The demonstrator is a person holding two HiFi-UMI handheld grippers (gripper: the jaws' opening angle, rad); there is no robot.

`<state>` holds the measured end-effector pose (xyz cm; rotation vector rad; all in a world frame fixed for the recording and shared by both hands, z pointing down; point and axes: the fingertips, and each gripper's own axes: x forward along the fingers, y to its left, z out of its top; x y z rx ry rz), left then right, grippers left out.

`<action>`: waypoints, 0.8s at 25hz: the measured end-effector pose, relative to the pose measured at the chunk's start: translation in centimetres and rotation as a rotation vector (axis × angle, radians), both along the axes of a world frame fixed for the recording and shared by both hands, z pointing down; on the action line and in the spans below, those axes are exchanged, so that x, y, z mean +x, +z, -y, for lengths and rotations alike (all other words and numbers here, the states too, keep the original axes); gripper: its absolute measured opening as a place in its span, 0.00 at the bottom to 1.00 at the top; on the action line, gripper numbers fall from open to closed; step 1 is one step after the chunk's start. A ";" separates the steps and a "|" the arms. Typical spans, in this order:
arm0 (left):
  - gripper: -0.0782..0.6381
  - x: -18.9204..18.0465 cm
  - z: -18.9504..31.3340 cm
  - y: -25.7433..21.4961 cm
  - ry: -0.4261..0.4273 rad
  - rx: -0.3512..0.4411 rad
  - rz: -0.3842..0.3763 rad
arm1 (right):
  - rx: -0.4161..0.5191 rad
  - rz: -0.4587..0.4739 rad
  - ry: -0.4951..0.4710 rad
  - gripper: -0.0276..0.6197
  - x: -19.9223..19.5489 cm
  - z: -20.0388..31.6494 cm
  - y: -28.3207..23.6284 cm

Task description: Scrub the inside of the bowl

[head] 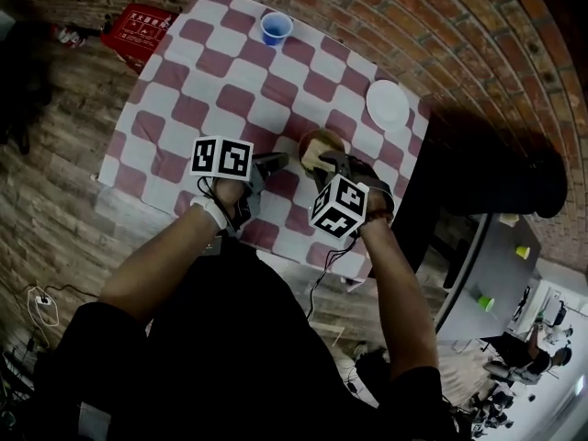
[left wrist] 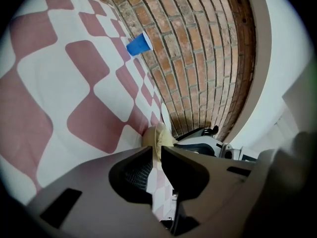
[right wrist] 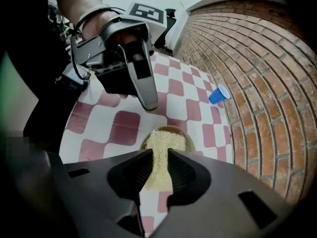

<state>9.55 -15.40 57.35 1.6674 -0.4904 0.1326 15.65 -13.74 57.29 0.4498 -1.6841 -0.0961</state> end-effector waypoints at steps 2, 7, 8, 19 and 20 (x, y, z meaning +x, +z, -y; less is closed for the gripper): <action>0.17 -0.1 -0.5 0.1 -0.005 -0.013 -0.010 | 0.021 -0.061 0.003 0.20 1.2 0.6 0.2; 0.17 0.4 -2.0 0.3 0.006 -0.035 -0.027 | 0.078 -0.067 0.091 0.20 1.8 3.1 0.0; 0.17 0.4 -2.2 0.3 0.011 -0.037 -0.028 | 0.081 -0.034 0.115 0.20 1.3 3.4 -0.1; 0.17 -0.1 -3.1 0.5 -0.002 -0.070 -0.045 | 0.086 0.099 0.131 0.20 -0.6 1.0 -0.9; 0.17 -0.2 -3.1 0.4 -0.002 -0.066 -0.045 | 0.104 0.117 0.161 0.20 -0.1 1.1 -1.4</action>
